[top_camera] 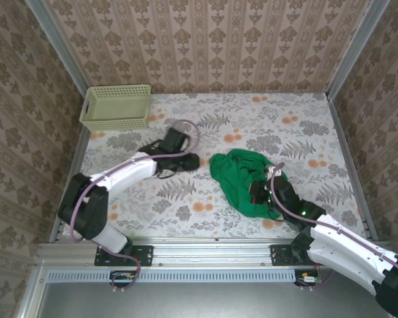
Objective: Fold the inside-out t-shirt
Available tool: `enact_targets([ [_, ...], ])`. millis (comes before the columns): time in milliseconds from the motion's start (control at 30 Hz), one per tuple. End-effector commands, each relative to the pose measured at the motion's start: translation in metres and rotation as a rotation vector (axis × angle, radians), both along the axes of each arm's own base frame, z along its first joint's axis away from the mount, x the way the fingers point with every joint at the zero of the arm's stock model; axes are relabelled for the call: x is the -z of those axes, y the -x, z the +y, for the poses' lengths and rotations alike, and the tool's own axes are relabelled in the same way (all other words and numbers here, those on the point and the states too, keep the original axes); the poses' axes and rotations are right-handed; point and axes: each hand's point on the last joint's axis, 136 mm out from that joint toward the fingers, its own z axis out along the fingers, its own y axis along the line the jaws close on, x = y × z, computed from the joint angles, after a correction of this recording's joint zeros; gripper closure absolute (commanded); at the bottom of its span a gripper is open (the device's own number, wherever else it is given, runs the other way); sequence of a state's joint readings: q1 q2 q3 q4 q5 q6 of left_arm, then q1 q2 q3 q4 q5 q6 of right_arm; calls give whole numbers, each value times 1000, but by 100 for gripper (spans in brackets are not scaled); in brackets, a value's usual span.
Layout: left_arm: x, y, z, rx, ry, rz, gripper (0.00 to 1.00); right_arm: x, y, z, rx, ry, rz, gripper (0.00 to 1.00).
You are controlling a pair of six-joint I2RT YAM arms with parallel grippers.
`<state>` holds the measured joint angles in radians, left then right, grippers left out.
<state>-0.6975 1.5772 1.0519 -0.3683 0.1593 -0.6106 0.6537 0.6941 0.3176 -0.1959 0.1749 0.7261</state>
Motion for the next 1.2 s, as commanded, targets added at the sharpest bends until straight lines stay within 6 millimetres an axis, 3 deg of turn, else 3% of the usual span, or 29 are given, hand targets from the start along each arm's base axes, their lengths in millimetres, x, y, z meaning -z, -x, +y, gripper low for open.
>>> enact_targets([
  [0,-13,4,-46,30,89,30,51,9,8,-18,156,-89,39,100],
  [100,-11,10,-91,83,159,57,47,19,15,-29,198,-96,61,100],
  [267,-8,30,-137,130,174,70,43,34,25,-48,288,-46,124,100],
  [467,25,34,-137,76,84,159,50,31,20,-44,293,-81,113,100],
  [533,31,33,-137,76,67,171,58,27,18,-44,291,-71,103,100],
  [667,30,23,-129,64,57,166,84,15,11,-44,282,-26,83,100],
  [767,9,3,-119,56,66,128,100,-9,0,-43,262,11,31,100],
  [833,-20,-15,-113,64,84,80,100,-36,-8,-44,247,48,-22,100],
  [1000,-132,-55,-73,45,153,-158,100,-122,-20,-62,240,172,-194,100],
  [1067,-165,-57,-55,44,211,-234,100,-146,-19,-64,228,178,-255,100],
  [1167,-177,-47,-32,58,246,-298,100,-146,-14,-53,149,143,-276,100],
])
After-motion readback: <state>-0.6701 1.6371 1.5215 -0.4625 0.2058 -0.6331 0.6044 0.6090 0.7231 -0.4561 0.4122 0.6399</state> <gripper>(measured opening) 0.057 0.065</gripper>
